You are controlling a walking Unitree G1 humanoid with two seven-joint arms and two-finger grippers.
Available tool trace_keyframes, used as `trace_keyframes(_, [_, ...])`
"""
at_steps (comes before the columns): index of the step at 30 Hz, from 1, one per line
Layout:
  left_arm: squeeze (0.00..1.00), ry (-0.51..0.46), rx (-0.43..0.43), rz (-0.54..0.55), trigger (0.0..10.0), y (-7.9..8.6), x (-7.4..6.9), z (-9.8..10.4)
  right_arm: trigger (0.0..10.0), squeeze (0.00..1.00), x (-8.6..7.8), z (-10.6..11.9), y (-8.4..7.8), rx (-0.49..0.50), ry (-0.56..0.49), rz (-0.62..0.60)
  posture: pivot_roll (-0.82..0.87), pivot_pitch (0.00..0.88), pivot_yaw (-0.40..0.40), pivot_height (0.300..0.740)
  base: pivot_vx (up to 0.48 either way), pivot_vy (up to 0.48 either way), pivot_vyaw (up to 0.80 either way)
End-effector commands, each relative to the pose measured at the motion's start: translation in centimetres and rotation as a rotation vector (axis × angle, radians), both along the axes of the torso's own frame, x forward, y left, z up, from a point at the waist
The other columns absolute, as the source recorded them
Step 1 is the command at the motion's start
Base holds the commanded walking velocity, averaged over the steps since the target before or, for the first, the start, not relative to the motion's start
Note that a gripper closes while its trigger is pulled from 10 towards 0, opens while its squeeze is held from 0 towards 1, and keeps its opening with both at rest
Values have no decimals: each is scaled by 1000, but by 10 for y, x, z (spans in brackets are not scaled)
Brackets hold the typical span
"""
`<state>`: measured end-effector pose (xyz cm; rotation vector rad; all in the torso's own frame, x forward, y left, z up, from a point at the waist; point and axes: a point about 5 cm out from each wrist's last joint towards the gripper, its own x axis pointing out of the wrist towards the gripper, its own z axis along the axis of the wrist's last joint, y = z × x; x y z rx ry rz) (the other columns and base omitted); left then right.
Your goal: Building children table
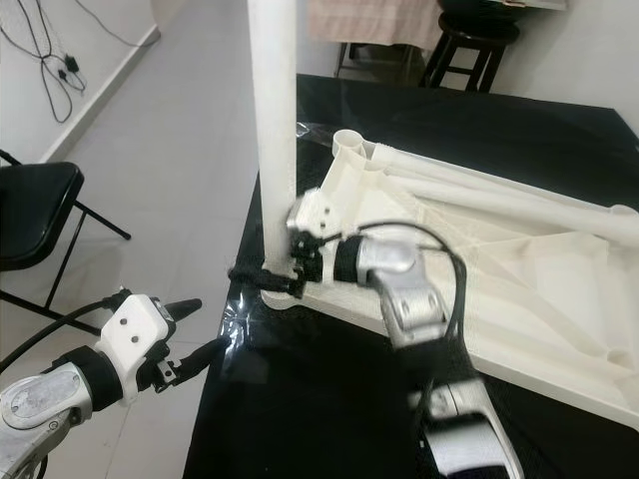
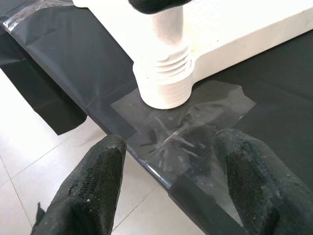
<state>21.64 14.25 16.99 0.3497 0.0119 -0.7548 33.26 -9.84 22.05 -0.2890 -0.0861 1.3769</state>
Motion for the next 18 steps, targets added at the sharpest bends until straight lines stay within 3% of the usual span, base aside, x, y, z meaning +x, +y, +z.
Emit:
trace_keyframes(1, [0,19,0,-9,10000,-2,-3,-2,10000,0,-6,-9,12,-31,36,108,104,181,-105,740,0,0,0])
trace_keyframes(3, [0,19,-1,-8,10000,-2,-3,-2,10000,0,-3,-7,13,-35,43,139,109,182,-108,740,0,0,0])
trace_keyframes(4, [0,19,-1,-8,10000,-2,-4,-2,0,0,2,-1,16,-28,61,191,113,185,-110,740,0,0,0])
trace_keyframes(12, [0,25,-1,-11,10000,-3,-5,-2,0,0,7,1,16,-30,70,235,110,192,-113,740,0,0,0])
trace_keyframes(17, [0,30,-2,-11,10000,-3,-5,-3,0,0,9,-5,10,-9,46,145,99,197,-113,740,0,0,0])
trace_keyframes(18, [0,32,-2,-12,10000,-3,-6,-3,0,0,10,-12,6,1,38,25,87,201,-111,740,0,0,0])
